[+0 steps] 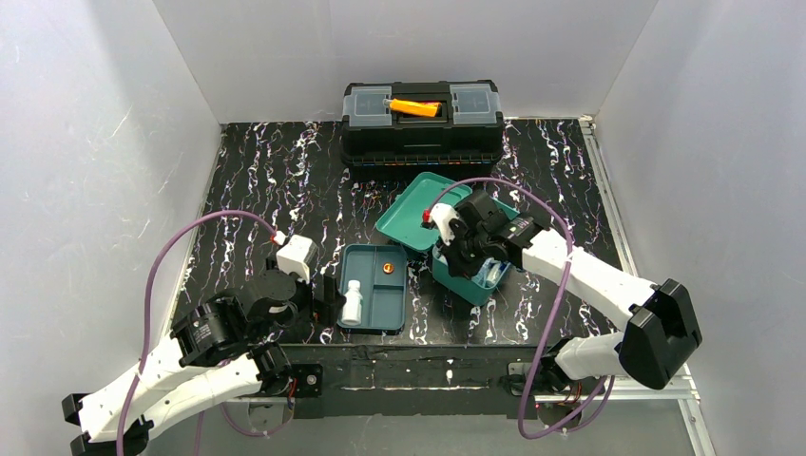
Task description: Organize the medicine kit
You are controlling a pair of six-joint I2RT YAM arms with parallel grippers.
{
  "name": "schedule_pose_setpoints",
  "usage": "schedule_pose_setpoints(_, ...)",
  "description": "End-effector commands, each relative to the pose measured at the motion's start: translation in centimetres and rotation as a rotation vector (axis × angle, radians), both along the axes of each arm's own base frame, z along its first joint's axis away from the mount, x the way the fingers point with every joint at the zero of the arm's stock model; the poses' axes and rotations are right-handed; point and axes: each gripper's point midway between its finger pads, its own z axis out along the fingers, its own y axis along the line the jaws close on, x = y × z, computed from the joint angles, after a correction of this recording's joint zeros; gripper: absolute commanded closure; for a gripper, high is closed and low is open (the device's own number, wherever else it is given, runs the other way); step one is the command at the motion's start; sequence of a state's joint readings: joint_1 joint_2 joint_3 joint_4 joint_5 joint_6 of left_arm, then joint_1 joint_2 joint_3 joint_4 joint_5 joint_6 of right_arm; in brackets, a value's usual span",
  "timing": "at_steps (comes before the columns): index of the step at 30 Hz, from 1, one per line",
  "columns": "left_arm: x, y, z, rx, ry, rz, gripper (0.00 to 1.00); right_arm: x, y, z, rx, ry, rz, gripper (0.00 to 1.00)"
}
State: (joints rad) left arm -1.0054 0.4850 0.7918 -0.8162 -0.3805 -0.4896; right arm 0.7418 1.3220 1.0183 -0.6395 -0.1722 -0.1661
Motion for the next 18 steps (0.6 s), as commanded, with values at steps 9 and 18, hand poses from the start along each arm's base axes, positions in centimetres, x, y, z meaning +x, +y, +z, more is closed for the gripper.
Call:
schedule_pose_setpoints(9,0.2,0.3,0.6,-0.005,-0.025,0.005,0.01,0.2,2.5,6.2,0.083,-0.165,0.210,0.60)
schedule_pose_setpoints(18,0.2,1.0,1.2,-0.031,-0.052,0.034,0.01,-3.3,8.3,9.4,0.158,-0.227,0.421,0.41)
